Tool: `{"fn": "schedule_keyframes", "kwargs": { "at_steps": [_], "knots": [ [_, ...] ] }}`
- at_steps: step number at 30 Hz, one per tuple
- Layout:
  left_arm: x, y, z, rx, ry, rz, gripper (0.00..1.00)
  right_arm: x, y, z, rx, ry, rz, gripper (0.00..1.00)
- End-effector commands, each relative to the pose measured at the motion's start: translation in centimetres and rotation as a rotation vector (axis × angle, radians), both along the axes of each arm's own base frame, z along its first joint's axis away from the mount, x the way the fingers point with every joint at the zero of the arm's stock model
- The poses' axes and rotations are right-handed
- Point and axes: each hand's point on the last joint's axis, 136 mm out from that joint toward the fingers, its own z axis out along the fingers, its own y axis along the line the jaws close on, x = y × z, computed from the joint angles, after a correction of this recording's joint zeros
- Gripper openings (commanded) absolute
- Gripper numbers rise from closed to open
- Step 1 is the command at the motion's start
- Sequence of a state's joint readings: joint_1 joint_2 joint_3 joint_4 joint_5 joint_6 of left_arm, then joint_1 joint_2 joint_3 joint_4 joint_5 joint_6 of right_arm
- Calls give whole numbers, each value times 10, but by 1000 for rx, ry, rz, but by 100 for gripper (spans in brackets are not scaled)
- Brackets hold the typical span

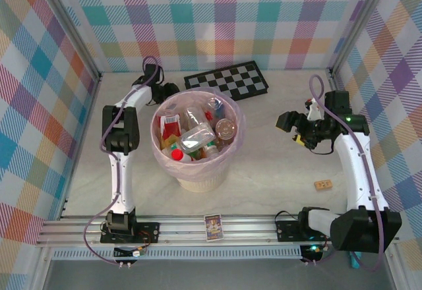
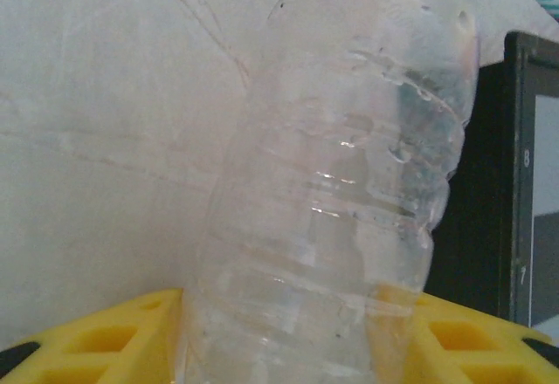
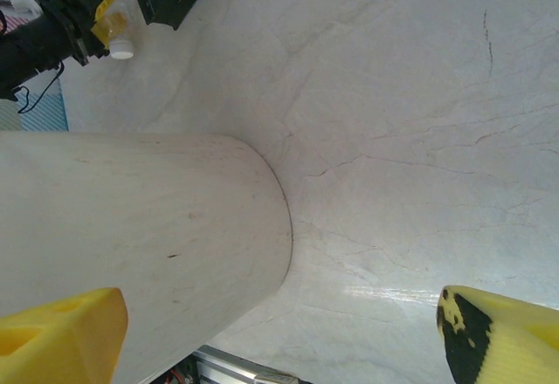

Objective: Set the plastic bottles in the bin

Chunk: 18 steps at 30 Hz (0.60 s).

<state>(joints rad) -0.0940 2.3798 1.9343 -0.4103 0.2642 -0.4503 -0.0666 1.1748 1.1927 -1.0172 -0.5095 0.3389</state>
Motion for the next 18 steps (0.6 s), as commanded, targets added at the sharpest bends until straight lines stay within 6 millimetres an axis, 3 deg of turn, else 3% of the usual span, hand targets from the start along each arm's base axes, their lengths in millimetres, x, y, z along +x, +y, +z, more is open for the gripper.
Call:
{"fn": "schedule_keyframes", "kwargs": {
  "at_steps": [1, 6, 10, 15, 18],
  "knots": [
    [-4, 9, 46, 27, -86, 14, 49, -5, 4, 8, 29, -27, 11, 91],
    [-27, 24, 72, 43, -128, 36, 49, -7, 10, 22, 68, -65, 29, 91],
    [-54, 41, 115, 28, -209, 55, 49, -6, 25, 61, 155, -202, 93, 91],
    [-101, 60, 206, 74, -375, 68, 49, -3, 47, 124, 232, -384, 175, 91],
    [-138, 61, 263, 96, -488, 54, 50, -6, 72, 153, 119, -512, 264, 93]
  ]
}}
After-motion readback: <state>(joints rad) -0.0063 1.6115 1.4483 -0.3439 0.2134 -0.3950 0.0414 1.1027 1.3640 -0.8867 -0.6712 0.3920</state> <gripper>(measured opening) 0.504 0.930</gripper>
